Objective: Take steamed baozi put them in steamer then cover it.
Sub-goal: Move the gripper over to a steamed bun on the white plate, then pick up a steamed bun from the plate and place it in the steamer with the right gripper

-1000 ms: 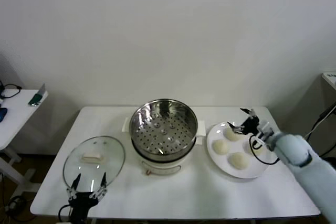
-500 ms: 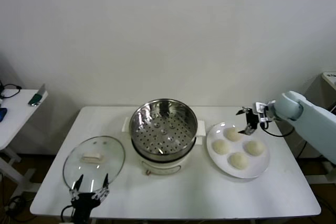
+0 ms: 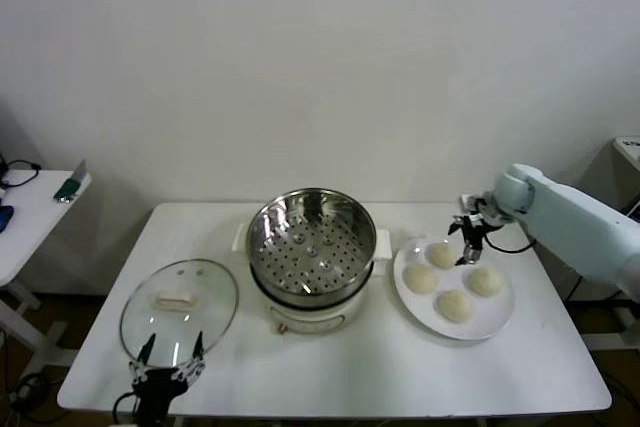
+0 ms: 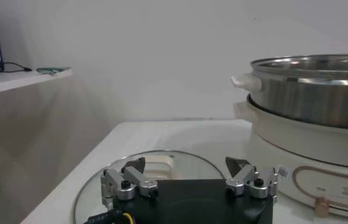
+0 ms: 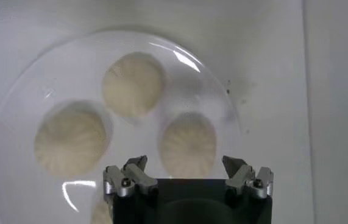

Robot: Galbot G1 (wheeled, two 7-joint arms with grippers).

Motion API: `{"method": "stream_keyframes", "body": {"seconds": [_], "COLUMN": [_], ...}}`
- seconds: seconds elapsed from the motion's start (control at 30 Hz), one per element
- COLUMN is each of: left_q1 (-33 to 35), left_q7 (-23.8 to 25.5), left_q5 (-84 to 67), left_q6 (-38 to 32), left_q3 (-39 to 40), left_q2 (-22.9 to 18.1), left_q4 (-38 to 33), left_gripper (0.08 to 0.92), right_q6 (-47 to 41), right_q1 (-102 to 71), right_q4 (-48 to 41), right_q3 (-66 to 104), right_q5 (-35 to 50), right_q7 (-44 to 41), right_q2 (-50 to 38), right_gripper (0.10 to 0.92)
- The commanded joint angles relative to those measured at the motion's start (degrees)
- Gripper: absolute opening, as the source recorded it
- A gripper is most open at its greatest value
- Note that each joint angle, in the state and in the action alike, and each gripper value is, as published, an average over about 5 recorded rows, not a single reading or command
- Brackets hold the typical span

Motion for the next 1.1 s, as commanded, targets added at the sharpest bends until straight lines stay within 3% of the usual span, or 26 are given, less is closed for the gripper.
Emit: {"method": "stream_keyframes", "body": {"seconds": [0.03,0.3,0.57,0.7,0.93,1.1], "left_q1": [-0.25,-0.26,0.16,0.43,0.61,0.57], "left_q7": [0.07,0.05,-0.05,-0.17,-0.43,-0.62], "left_q5": [0.02,0.02,0.07,0.19,0.32,0.54], "left_q6": [0.05,-0.19,-0.25,-0.22,-0.04,0.03], "left_q3": [0.11,0.36,0.66,0.68,0.59,0.80], "left_q2": [-0.16,-0.06,-0.03,-0.05,0.16,0.44], "left_q4": [0.31,0.63,0.27,0.13,-0.32,-0.52], "left_gripper": [0.823,0.823,0.823,0.823,0.823,0.823], "right_q6": [1.21,2.91,2.74,2.59,4.65,14.31], "right_q1": [-0.68,-2.37,-2.26,-0.78,13.79,34.68], "right_q4": [-11.11,-14.81,-13.48,-12.03,-1.68,7.70], "right_q3": [-1.08,1.88,1.28,0.19,-11.72,-25.24], "right_q5": [-2.04,-3.32,-3.44,-1.92,4.78,11.86], "right_q7": [-0.36,2.24,1.46,0.66,-2.10,-5.01], "right_q2": [7.63,9.74,9.41,9.05,6.12,7.71], "right_gripper": [0.823,0.810,0.628,0.604,0.602,0.602]}}
